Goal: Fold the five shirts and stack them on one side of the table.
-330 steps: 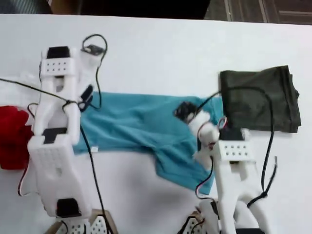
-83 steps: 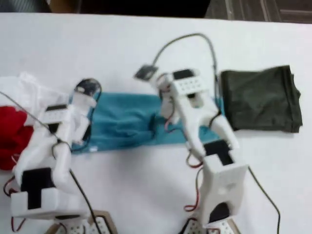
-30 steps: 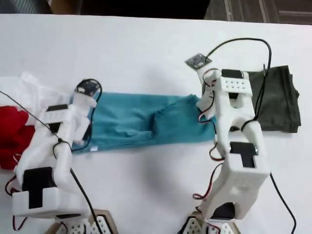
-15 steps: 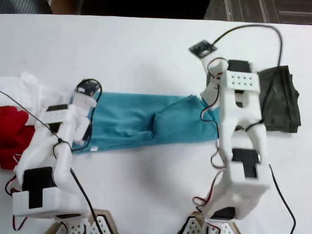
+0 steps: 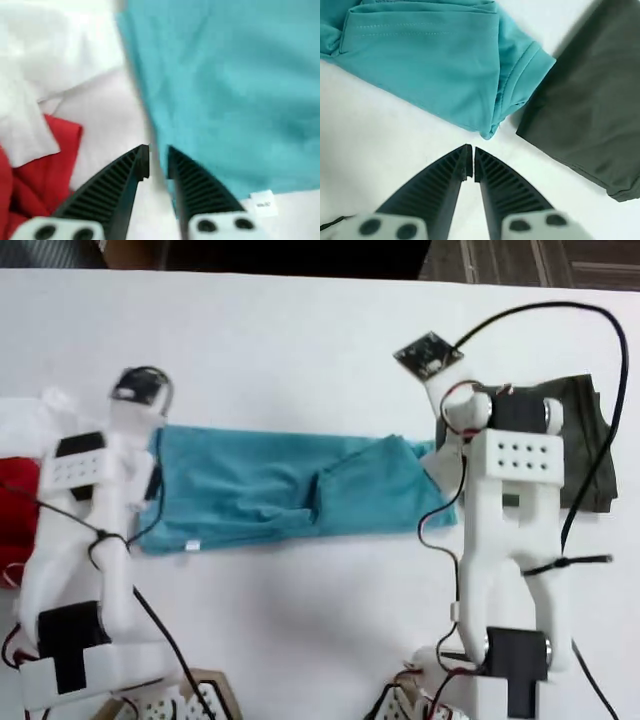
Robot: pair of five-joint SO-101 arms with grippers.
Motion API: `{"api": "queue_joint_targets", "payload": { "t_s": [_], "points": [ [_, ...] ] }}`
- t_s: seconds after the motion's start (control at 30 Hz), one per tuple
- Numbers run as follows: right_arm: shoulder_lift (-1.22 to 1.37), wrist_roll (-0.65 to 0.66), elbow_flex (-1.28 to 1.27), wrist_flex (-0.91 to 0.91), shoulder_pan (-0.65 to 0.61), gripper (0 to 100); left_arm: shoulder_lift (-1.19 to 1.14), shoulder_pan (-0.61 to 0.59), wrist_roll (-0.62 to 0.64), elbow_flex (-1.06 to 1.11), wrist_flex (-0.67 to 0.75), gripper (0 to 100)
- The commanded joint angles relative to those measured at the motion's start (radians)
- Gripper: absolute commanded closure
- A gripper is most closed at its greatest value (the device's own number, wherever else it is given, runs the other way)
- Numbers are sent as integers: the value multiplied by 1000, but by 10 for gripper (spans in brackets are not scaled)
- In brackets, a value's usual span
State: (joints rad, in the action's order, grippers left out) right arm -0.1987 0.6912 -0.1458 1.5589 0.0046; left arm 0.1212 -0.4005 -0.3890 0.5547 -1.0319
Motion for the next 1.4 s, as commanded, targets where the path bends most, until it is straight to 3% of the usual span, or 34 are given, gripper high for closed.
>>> {"api": "queue_joint_targets", "payload": {
  "t_s": [0.0,0.17,0.3,0.53,0.87,0.97,1.07,1.13,1.37],
  "points": [
    [-82,9,-52,-25,8,977,46,-40,15,-38,49,710],
    [-136,9,-95,-38,8,977,25,-35,12,-50,66,714],
    [-173,9,-95,-31,8,977,-135,-37,20,-136,58,717],
    [-228,11,-97,-30,10,977,-420,-35,78,-372,-147,718],
    [-245,11,-97,-10,10,977,-631,61,34,-533,-377,722],
    [-245,11,-97,-10,10,977,-686,68,14,-607,-440,820],
    [-245,11,-97,-7,12,977,-733,44,14,-682,-496,991],
    [-254,11,-97,2,12,977,-761,17,8,-730,-531,956],
    [-344,11,-97,25,12,977,-784,-163,-92,-1017,-684,975]
  ]
}}
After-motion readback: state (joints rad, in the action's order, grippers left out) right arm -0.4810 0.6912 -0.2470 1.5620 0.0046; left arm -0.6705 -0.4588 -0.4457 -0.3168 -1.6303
